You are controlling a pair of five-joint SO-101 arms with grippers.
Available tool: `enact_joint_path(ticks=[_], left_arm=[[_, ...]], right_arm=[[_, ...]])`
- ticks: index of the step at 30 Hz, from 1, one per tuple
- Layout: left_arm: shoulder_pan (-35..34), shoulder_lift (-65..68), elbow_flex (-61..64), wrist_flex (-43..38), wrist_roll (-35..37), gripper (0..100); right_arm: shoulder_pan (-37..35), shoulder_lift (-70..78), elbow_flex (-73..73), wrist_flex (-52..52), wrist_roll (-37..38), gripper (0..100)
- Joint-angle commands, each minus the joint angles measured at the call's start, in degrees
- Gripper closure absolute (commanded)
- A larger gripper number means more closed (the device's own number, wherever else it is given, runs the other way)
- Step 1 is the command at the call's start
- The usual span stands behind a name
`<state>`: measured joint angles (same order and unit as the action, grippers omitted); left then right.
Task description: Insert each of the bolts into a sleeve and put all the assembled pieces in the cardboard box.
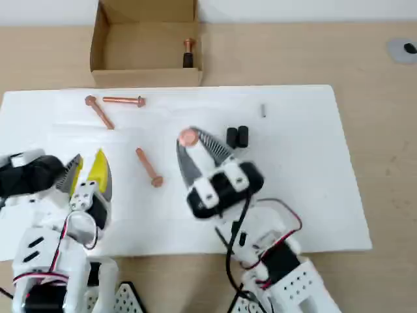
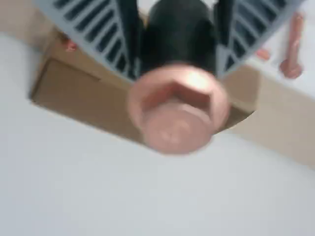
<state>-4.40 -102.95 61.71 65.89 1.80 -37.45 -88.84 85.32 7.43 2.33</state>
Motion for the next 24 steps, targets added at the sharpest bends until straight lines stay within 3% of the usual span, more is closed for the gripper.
enact_joint_path(ticks=[1, 7, 18, 24], left_arm=[[-2.3, 0.6, 3.4, -3.6, -2.6, 87], [-3.9, 3.8, 4.6, -5.7, -4.6, 87], [-7.8, 28.4, -5.6, -7.3, -5.5, 87], [-10.0, 37.4, -10.7, -7.4, -5.7, 87]], right_arm=[[3.5, 17.5, -18.7, -2.5, -0.9, 98.9], [6.2, 47.6, -44.6, -2.3, -3.1, 98.9], [6.5, 89.2, -83.0, -2.5, -2.9, 98.9], [10.5, 113.4, -107.5, -2.5, -3.0, 98.9]])
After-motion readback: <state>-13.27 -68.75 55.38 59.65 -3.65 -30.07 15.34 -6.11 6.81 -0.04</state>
